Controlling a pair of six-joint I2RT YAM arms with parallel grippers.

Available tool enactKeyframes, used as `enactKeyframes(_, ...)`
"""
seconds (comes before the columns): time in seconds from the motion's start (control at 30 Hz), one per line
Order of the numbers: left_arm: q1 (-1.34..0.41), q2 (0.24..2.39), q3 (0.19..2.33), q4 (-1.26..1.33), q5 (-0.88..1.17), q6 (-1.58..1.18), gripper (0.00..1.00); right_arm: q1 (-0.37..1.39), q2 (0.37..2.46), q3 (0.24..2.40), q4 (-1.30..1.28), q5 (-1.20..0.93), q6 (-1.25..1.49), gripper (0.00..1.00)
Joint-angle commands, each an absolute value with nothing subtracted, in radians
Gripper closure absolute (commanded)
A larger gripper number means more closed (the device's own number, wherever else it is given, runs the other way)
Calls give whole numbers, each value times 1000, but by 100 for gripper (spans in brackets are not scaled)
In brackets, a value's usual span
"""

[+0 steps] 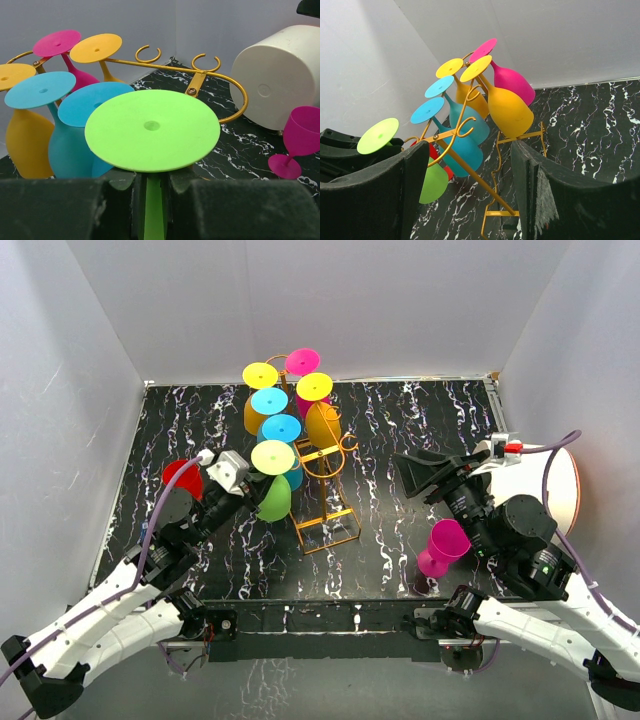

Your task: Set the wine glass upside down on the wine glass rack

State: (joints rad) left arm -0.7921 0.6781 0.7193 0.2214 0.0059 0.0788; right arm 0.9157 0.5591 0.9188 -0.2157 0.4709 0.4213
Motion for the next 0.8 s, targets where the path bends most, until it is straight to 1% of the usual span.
enactKeyframes(0.0, -792, 685, 716, 275, -3, 90, 100, 920, 566, 931, -161, 462, 419, 36)
enactKeyframes(0.4, -791, 694, 686, 301, 9, 57, 100, 920, 569, 929, -159, 460, 418, 36)
enactKeyframes(0.77, -790, 747, 697, 332, 38, 63, 100, 920, 565, 930, -160, 457, 421, 36)
